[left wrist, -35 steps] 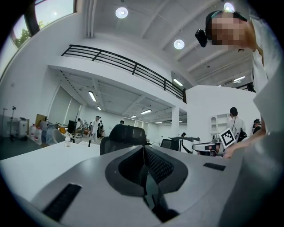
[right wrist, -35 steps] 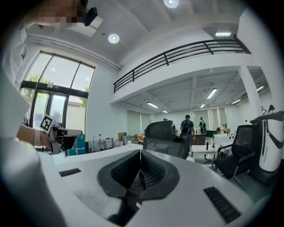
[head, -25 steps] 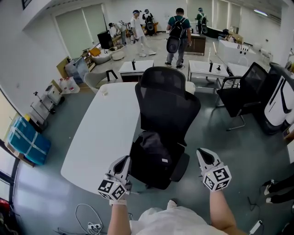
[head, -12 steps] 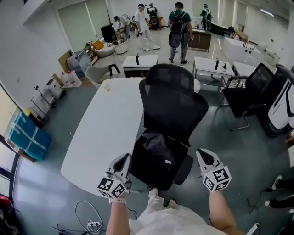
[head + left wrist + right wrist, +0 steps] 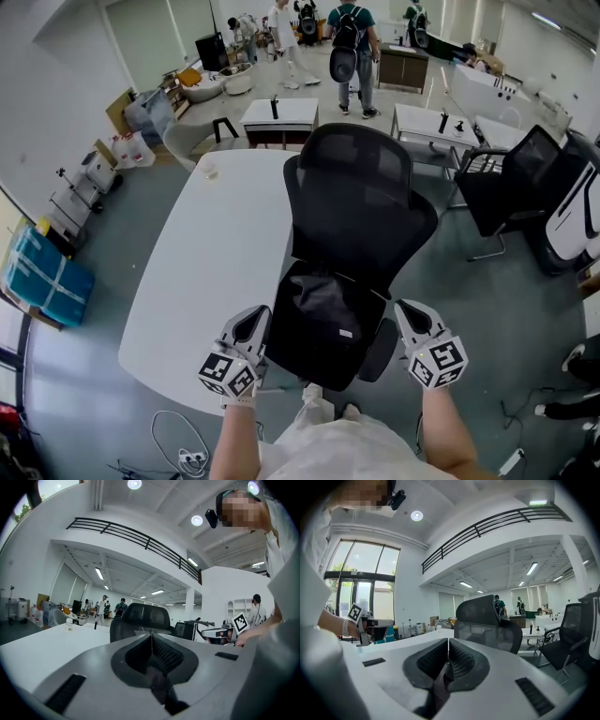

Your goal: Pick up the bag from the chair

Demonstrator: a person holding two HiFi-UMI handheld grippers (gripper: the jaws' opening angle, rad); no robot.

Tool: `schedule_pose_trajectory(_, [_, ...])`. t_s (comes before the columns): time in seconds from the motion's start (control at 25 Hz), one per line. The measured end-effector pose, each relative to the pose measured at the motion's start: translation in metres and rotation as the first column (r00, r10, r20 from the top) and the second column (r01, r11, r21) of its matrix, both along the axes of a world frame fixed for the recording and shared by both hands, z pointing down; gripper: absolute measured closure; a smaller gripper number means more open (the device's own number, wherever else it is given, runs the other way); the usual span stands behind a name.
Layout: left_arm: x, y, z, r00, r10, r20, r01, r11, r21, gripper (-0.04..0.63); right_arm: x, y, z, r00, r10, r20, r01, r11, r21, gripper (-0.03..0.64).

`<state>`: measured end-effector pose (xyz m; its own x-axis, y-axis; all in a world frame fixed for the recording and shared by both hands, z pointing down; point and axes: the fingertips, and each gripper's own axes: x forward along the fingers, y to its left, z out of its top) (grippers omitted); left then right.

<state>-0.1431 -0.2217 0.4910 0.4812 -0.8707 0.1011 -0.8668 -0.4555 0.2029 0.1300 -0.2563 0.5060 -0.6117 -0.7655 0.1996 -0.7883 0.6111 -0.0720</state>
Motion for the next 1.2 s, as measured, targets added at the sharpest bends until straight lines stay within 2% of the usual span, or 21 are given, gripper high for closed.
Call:
schedule_pose_trajectory(0.44, [0.001,-0.043,0.049,0.998,0.064,-0.009,-0.065,0.995,-0.074,0.568,-0.045,-0.023,0.04,0.998,-0.059,-0.006,0.059,0.996,-0.064,0.595])
schedule_pose_trajectory(0.8, [0.009,-0.066,0.106,0.992,0.122,0.0,-0.12,0.976,-0.18,0.565,-0.079,-0.033,0.089,0.992,-0.124,-0.03,0.118,0.98,-0.158,0.595])
schedule_pose_trajectory(0.88, [0.011,-0.069,0.118,0.991,0.134,-0.001,-0.132,0.971,-0.198,0.535,-0.083,-0.036,0.101,0.991,-0.127,-0.039,0.118,0.977,-0.179,0.582])
schedule_pose_trajectory(0.92, [0.013,-0.071,0.124,0.99,0.138,-0.003,-0.136,0.969,-0.208,0.514,-0.085,-0.037,0.107,0.991,-0.129,-0.045,0.118,0.975,-0.19,0.54])
schedule_pose_trajectory(1.2, [0.02,-0.078,0.16,0.983,0.181,-0.008,-0.177,0.946,-0.272,0.461,-0.102,-0.042,0.141,0.983,-0.162,-0.083,0.137,0.958,-0.254,0.515])
